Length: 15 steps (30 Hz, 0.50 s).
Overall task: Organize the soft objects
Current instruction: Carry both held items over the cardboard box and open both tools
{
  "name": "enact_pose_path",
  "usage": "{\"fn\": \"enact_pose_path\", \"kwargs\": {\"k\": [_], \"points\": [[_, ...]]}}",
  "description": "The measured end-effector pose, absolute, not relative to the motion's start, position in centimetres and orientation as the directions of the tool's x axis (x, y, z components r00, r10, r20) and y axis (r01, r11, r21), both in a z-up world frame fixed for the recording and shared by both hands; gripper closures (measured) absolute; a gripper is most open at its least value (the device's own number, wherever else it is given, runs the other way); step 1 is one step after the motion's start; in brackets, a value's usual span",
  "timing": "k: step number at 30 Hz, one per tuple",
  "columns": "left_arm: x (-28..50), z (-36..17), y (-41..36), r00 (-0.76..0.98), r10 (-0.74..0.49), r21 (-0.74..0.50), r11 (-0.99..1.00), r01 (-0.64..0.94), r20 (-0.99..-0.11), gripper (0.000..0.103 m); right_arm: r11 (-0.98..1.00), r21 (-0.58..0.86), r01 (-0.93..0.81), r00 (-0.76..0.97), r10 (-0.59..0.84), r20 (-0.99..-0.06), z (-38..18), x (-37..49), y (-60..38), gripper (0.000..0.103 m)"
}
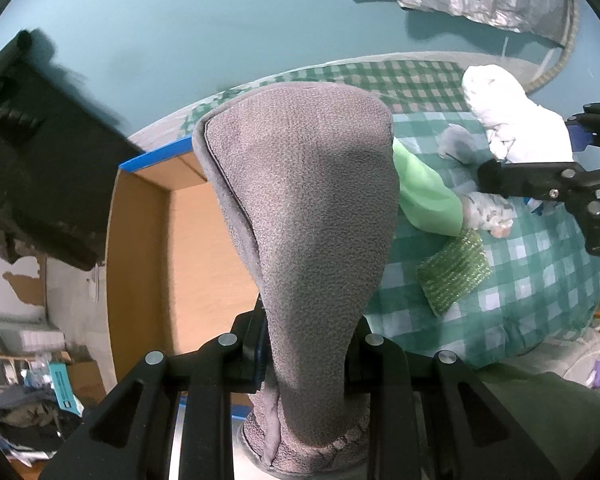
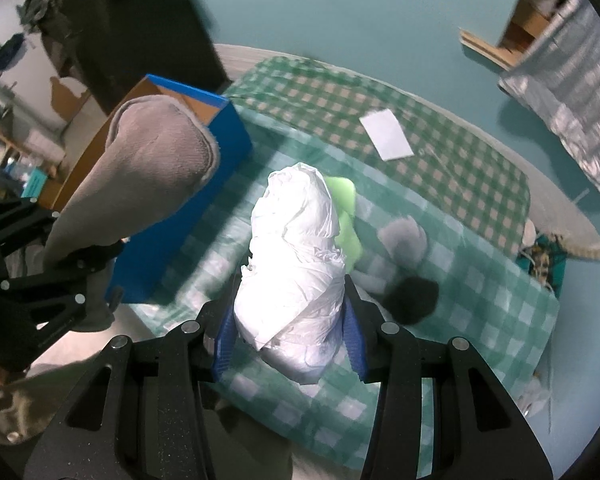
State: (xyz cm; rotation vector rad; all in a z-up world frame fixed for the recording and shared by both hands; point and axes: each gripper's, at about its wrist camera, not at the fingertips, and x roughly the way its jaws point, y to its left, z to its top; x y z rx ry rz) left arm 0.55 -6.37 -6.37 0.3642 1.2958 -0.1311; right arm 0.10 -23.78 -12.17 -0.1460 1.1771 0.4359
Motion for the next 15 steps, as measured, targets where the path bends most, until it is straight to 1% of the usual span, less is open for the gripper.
{"fn": "enact_pose_path", "kwargs": {"k": [15], "points": [[0.6, -5.3, -0.1, 0.278, 0.154, 0.196, 0.972, 0.131, -0.948, 0.077, 0.828, 0.100, -0.551, 0.295, 0.306, -0.905, -10.9, 2.3, -15.6, 0.057]]}}
